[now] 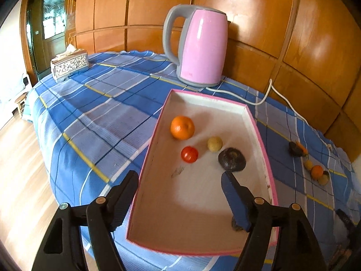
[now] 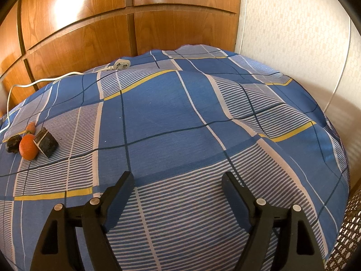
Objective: Organize fruits
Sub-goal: 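Withdraw the left tool from the tray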
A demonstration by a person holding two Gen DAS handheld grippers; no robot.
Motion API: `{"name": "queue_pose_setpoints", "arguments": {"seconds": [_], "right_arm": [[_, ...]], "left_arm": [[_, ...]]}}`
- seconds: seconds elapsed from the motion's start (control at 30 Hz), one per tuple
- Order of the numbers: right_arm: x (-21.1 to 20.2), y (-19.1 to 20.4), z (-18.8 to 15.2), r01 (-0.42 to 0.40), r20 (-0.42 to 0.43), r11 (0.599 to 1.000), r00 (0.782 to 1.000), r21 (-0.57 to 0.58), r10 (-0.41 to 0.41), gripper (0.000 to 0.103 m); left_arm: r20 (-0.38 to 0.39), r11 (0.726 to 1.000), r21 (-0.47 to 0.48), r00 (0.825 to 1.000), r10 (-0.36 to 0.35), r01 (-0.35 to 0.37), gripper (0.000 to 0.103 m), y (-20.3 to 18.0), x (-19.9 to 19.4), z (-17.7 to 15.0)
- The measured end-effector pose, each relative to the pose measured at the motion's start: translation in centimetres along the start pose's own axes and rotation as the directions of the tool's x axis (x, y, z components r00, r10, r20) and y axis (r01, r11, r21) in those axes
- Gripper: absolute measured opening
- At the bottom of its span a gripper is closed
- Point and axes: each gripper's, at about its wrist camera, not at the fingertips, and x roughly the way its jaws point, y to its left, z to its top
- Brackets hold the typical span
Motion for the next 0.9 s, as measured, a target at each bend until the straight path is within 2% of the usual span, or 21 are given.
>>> {"name": "queue_pose_setpoints", "arguments": {"seconds": [0.63, 0.9], "right_arm": [[0.1, 0.1, 0.4, 0.009, -0.028, 1.0, 1.0, 0.006, -0.009, 0.082], [-0.4, 1.4, 0.6, -0.053, -0.055, 0.999, 0.997, -0.01, 0.052, 0.078]], "left_arm": [[-0.016, 0.999, -0.046, 1.0, 0.01, -0.01, 0.082, 1.9, -0.5, -2.5], [-0.023, 0.999, -0.045, 1.0, 0.001, -0.002, 0.082, 1.9, -0.4, -2.7]]}}
